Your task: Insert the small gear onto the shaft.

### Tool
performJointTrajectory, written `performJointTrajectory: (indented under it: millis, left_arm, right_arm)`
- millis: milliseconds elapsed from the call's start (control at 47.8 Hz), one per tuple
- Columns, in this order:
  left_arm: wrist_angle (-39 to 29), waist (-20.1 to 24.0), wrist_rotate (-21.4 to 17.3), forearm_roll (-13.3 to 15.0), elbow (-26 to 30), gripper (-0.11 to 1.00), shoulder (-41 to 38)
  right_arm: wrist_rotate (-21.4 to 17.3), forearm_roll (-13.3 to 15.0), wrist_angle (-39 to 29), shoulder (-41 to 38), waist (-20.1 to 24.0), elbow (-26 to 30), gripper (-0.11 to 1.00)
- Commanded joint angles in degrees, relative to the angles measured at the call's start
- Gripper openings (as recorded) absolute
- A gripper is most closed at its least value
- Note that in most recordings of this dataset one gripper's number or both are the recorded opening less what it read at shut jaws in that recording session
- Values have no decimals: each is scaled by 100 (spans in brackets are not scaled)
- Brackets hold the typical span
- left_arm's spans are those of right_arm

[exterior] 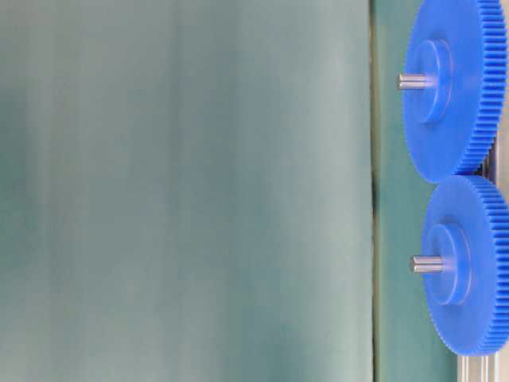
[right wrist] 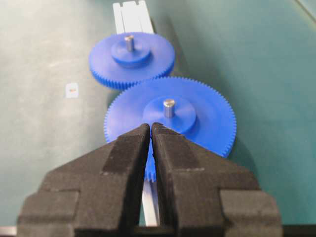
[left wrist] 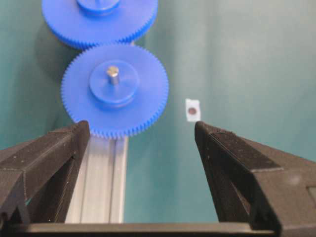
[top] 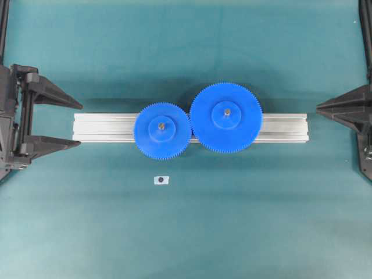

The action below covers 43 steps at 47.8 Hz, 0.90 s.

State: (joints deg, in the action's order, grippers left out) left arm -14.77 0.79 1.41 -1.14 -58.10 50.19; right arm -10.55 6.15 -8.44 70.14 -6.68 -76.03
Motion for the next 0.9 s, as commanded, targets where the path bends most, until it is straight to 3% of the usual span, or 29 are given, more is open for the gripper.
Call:
performJointTrajectory:
  millis: [0,879]
  left_arm:
    - [53,-9,-9,-9,79,85,-9]
    - [44,-18,9,-18,0,85,-35]
  right_arm:
    - [-53,-9,18,-70,26,62,17]
    - [-62,-18,-88,-105,18,26,17]
